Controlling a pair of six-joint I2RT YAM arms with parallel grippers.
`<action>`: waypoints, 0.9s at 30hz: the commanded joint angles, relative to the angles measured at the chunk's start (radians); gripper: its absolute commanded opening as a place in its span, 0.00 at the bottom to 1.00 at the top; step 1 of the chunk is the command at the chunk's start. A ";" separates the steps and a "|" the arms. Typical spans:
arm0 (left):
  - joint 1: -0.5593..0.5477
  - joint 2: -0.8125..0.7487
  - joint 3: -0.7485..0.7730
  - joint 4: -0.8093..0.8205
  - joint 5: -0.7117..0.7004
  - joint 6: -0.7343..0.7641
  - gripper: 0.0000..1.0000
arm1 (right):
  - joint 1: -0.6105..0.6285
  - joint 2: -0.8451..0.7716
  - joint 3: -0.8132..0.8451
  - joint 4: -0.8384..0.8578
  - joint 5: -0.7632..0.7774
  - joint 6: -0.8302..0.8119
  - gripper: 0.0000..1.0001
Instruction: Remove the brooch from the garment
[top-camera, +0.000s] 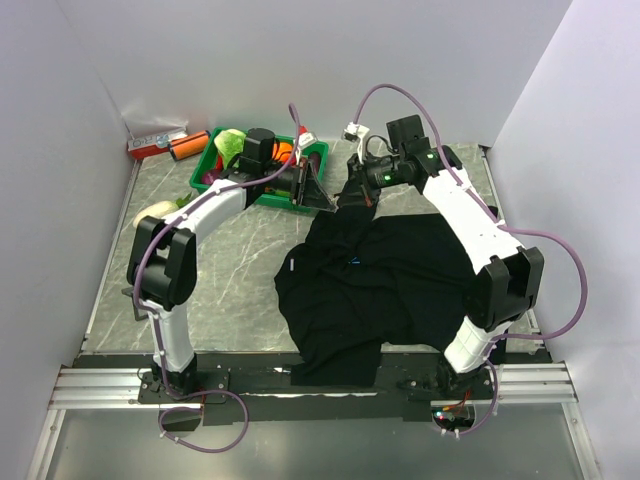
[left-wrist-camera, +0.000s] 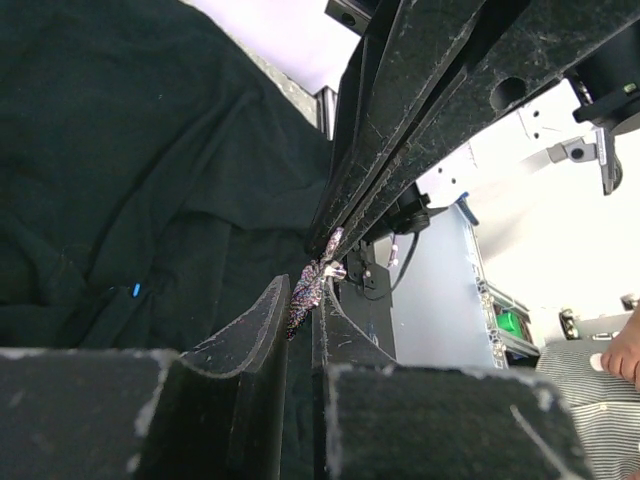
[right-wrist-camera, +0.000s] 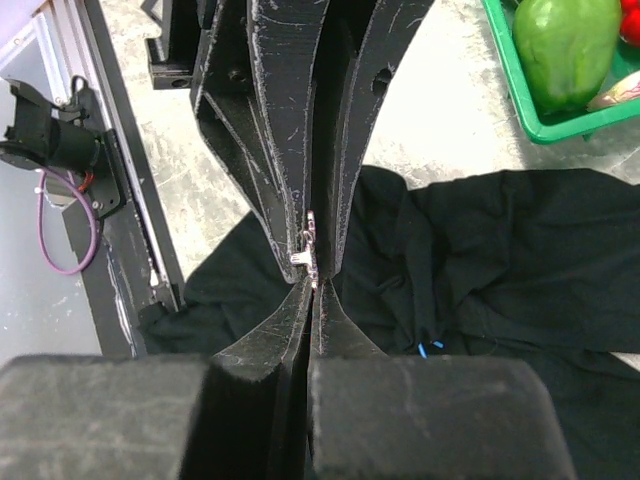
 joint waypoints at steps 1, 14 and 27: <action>-0.031 -0.006 0.006 -0.013 -0.177 0.038 0.06 | 0.082 -0.033 0.078 0.053 -0.168 0.024 0.00; -0.047 -0.047 0.023 -0.128 -0.213 0.177 0.27 | 0.088 -0.029 0.071 0.073 -0.127 0.049 0.00; 0.018 -0.162 0.044 -0.574 -0.221 0.675 0.96 | 0.039 -0.046 0.055 0.062 -0.178 0.041 0.00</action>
